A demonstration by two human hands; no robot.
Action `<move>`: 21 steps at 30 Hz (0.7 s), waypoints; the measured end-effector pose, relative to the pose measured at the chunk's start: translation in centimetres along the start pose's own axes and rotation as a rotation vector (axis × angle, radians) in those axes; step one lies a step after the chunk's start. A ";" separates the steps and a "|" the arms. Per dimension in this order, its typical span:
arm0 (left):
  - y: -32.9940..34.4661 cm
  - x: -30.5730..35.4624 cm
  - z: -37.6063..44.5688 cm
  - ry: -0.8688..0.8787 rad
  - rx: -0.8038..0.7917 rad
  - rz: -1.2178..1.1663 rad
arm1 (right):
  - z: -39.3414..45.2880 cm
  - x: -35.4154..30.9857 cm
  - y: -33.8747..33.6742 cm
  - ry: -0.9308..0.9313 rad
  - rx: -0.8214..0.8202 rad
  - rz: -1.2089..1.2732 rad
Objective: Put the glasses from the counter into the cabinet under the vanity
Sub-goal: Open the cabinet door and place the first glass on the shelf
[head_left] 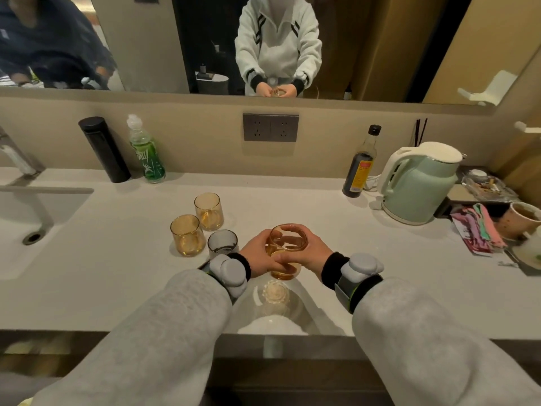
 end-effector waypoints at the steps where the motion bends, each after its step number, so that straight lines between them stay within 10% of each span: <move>1: 0.4 -0.3 -0.6 -0.009 -0.021 0.014 | -0.8 0.4 0.0 0.006 0.007 -0.005; 21: 11.3 -4.7 -11.4 -0.059 -0.329 0.072 | -16.0 8.8 -3.7 0.171 0.168 -0.192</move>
Point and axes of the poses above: each hand's wrist, its own z-axis towards the middle knuckle, its own y-axis out of the palm, x = y × z, the point moved 3 cm from there along z, towards the middle knuckle, and after that the axes turned 10 degrees about x, right-handed, at the moved point
